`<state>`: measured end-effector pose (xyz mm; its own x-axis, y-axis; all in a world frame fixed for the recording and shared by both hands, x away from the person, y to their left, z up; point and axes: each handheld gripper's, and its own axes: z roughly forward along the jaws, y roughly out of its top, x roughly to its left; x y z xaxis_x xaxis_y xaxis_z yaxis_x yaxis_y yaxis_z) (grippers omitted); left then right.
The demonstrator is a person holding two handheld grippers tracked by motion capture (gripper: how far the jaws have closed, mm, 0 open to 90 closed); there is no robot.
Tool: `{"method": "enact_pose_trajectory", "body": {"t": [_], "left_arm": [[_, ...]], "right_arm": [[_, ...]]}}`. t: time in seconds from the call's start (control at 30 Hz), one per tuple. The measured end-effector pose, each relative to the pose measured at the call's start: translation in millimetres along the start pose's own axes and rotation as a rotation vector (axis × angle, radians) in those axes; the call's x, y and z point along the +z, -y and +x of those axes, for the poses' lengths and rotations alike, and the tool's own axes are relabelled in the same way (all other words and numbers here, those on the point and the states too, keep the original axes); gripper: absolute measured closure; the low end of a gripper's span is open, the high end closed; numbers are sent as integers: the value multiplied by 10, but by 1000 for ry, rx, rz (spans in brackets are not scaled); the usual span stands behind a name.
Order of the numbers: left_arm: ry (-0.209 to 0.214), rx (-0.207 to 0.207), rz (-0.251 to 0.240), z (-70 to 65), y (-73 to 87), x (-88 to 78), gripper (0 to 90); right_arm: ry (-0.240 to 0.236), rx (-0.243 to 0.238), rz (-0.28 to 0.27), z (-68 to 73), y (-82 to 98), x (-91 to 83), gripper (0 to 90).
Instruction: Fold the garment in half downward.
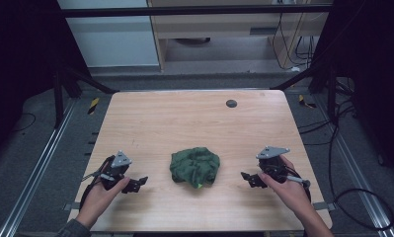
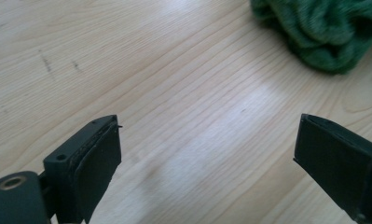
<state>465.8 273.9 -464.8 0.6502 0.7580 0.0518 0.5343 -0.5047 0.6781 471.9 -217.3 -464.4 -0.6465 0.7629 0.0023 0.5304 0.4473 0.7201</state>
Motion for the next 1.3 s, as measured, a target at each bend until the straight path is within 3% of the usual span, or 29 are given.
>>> {"method": "enact_pose_trajectory", "body": {"t": [0.13, 0.43, 0.77, 0.9, 1.0, 1.17, 1.3], "left_arm": [[-15, -3, 22, 102, 23, 54, 67], [-46, -54, 40, 353, 23, 241, 67], [-94, -127, -24, 517, -17, 453, 71], [-125, -101, -39, 542, -24, 509, 71], [-113, -124, -21, 566, -7, 565, 66], [-113, -158, -38, 594, 1, 604, 54], [-135, -175, -45, 567, 15, 608, 28]], "right_arm": [[27, 22, 28, -118, 13, 69, 95], [51, 113, 29, -351, -5, 265, 98], [131, 207, -1, -538, -20, 453, 108], [170, 235, -7, -586, -1, 507, 106], [189, 265, -5, -599, 16, 551, 97], [230, 288, -34, -593, 34, 604, 68], [259, 237, -12, -548, 22, 656, 33]]}}
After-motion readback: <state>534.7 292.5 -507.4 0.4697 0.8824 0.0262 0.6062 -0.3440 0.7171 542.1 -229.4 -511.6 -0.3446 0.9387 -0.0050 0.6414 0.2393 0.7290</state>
